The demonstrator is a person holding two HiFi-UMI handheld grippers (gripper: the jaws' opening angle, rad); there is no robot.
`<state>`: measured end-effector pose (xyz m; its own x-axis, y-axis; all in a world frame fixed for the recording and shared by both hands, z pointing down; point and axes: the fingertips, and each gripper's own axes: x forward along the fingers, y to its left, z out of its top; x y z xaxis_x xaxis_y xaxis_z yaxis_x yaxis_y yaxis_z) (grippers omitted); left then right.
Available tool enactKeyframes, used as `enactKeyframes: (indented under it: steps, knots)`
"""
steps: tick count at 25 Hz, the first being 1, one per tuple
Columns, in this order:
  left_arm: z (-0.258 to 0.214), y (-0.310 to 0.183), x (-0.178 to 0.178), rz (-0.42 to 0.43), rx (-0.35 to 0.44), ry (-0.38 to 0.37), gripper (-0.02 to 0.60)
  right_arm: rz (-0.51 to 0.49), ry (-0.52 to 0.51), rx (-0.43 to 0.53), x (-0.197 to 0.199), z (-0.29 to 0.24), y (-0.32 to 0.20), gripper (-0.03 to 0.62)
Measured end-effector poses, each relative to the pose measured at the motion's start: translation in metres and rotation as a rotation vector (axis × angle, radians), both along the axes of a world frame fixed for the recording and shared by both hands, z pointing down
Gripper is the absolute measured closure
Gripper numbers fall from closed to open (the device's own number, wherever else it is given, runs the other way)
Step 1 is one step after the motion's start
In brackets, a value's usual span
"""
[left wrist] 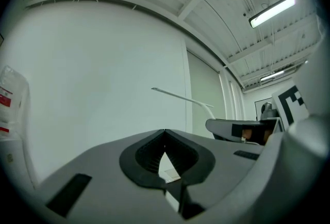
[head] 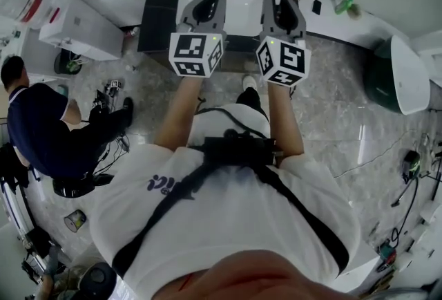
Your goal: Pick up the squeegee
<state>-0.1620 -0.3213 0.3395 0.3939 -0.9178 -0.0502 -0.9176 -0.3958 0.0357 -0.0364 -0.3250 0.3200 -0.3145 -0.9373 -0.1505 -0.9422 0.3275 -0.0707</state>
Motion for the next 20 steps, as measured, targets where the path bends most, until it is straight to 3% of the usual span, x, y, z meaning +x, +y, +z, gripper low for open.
enactKeyframes:
  steps: [20]
  knots:
    - [0.004,0.006,-0.004,0.007,0.020,-0.008,0.569,0.032,-0.021,0.009,-0.009,0.009,0.003,0.493]
